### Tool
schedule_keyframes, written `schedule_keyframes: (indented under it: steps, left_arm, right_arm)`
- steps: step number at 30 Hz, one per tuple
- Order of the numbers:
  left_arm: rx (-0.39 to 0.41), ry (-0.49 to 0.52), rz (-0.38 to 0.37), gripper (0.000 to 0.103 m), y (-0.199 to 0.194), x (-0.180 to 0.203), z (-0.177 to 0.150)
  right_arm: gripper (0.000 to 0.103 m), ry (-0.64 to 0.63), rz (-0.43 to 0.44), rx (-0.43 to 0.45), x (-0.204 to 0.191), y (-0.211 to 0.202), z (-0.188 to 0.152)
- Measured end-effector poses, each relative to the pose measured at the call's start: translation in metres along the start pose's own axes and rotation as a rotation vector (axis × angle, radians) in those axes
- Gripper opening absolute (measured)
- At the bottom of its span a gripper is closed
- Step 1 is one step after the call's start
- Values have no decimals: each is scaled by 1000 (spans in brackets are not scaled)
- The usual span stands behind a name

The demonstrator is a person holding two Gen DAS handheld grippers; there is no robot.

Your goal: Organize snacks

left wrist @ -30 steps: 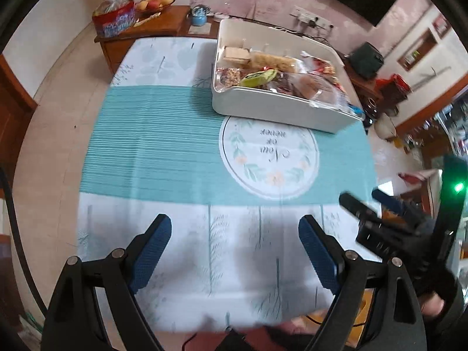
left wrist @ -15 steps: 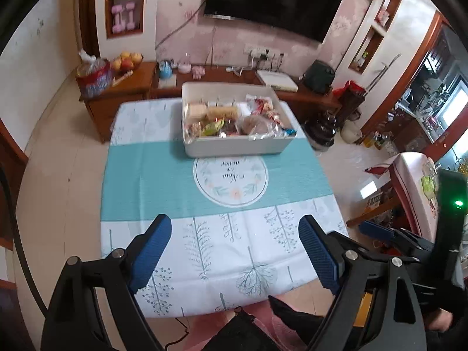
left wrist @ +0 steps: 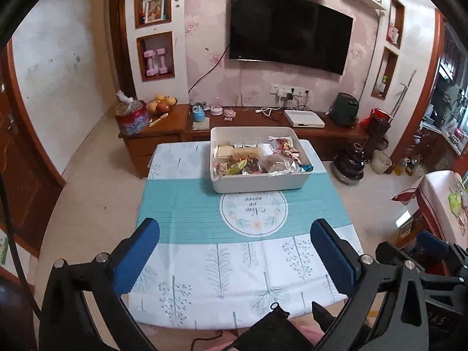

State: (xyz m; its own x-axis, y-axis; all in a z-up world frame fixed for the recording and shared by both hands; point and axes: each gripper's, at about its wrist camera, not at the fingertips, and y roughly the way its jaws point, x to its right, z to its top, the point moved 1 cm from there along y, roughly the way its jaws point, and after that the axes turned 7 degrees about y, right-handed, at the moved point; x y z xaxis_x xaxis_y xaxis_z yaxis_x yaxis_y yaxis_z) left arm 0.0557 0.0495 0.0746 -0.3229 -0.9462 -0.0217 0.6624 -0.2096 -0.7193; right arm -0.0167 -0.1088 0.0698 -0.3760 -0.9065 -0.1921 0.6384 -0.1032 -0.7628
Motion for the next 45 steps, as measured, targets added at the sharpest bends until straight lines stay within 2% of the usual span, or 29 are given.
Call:
schedule_keyframes:
  steps: [5, 11, 14, 16, 21, 33, 45]
  left_arm:
    - [-9, -42, 51, 103, -3, 11, -13]
    - [-23, -63, 116, 103, -6, 25, -23]
    - [0, -50, 173, 103, -15, 33, -25]
    - [10, -53, 183, 103, -21, 36, -28]
    - [-17, -85, 183, 103, -20, 38, -36]
    - [-52, -90, 201, 103, -15, 45, -41]
    - [-103, -83, 194, 103, 2, 44, -48]
  right_arm:
    - [102, 19, -2, 47, 17, -6, -1]
    - [102, -37, 47, 7, 20, 2, -10]
    - [102, -36, 55, -11, 27, 4, -9]
    - [102, -55, 63, -25, 28, 4, -10]
    - [102, -75, 82, -43, 32, 5, -16]
    - [102, -76, 106, -75, 37, 9, -21]
    - [102, -68, 79, -111, 37, 20, -23]
